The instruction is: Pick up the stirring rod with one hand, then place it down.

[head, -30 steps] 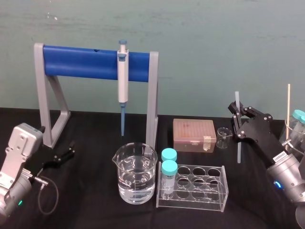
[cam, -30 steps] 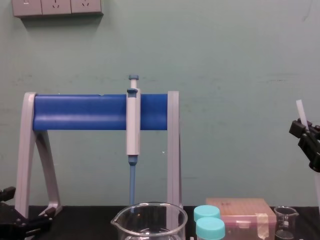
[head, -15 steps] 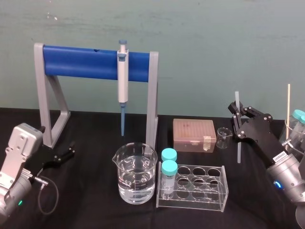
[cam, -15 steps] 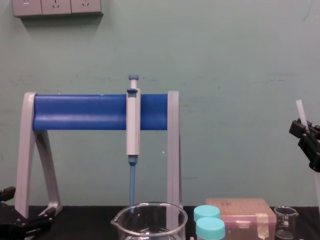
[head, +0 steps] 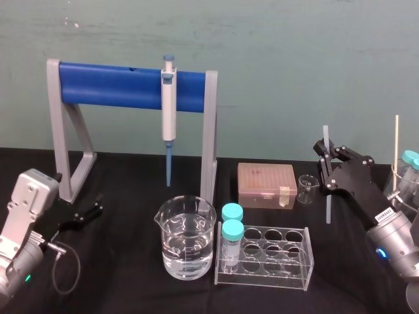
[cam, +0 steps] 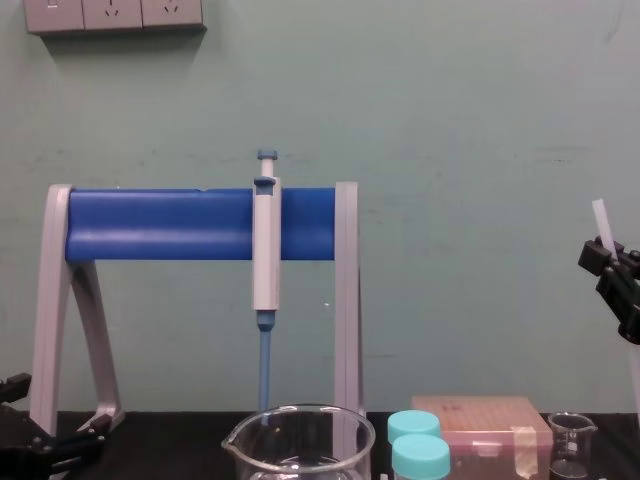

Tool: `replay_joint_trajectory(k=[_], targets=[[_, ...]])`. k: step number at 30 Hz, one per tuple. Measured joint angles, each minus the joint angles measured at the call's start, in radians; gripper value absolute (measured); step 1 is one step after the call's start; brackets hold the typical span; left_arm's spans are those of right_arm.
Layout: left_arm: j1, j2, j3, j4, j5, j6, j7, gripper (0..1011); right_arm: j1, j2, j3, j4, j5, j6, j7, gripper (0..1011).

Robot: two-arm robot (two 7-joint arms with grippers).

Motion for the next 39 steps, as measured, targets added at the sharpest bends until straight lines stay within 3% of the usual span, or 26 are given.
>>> replay_joint_trajectory(k=[39], targets=[[0.0, 0.0, 0.0, 0.0, 0.0, 0.0, 0.0, 1000, 0.0, 0.0, 0.0, 0.0, 0.0, 0.0, 0.0, 72]])
